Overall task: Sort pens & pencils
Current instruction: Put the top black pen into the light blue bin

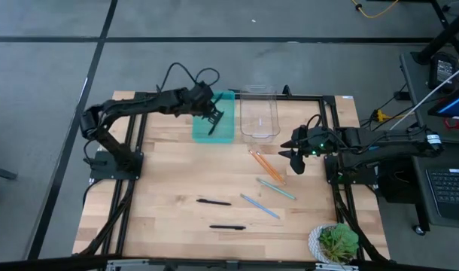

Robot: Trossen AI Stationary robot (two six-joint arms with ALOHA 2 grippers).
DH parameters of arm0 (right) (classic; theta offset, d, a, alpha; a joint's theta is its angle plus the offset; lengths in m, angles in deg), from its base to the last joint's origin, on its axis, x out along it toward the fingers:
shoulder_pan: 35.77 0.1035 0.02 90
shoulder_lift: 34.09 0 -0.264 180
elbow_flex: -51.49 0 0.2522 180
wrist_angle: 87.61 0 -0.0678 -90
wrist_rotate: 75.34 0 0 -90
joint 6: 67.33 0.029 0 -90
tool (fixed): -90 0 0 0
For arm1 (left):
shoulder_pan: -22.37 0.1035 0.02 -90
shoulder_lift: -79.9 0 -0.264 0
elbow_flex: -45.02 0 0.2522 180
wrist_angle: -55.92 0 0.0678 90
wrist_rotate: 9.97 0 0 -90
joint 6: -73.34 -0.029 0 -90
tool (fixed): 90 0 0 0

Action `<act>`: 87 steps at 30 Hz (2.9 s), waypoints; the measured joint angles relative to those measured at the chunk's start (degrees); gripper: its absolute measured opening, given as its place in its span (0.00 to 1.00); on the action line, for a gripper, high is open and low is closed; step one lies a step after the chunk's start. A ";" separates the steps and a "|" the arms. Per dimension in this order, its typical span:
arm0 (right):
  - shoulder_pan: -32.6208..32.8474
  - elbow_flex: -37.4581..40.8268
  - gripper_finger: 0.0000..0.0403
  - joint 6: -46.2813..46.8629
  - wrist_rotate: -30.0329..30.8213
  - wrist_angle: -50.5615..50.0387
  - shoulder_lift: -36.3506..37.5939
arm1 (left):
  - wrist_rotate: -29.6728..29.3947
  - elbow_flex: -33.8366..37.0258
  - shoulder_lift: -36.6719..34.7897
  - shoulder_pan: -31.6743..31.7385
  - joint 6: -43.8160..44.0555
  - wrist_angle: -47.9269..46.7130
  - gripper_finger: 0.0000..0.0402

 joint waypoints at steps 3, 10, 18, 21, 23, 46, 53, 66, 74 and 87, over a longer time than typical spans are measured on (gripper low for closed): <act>-0.01 0.00 0.40 0.06 0.00 0.33 0.01 | 2.03 0.13 2.10 1.37 0.07 -0.33 0.05; -0.02 0.00 0.40 0.00 -0.01 0.31 0.01 | 2.53 0.11 8.19 1.95 1.38 -0.10 0.05; -0.02 0.00 0.40 -0.07 0.00 0.31 0.00 | 2.77 0.11 10.50 1.95 3.96 1.18 0.05; -0.02 0.00 0.40 -0.07 0.00 0.31 0.00 | 2.93 0.11 10.50 1.81 4.10 1.44 0.05; -0.02 0.00 0.40 -0.08 0.00 0.31 0.00 | 3.00 0.11 10.50 1.77 4.10 2.13 0.06; -0.04 0.00 0.40 -0.18 -0.04 -0.47 0.00 | 5.81 -3.13 8.90 1.38 1.29 4.12 0.32; -0.04 0.00 0.40 -0.17 -0.04 -0.88 0.01 | 14.52 -10.20 8.86 -1.60 -3.06 0.60 0.32; -0.04 0.00 0.40 -0.14 -0.06 -1.09 0.00 | 17.24 -19.65 6.41 -12.48 -8.11 -14.73 0.32; -0.02 0.00 0.40 -0.16 -0.06 -1.09 0.02 | 16.85 -18.95 6.54 -20.47 -10.76 -14.31 0.32; -0.02 0.00 0.40 -0.24 -0.06 -1.09 0.00 | 16.73 -17.90 6.63 -35.61 -11.50 -19.50 0.31</act>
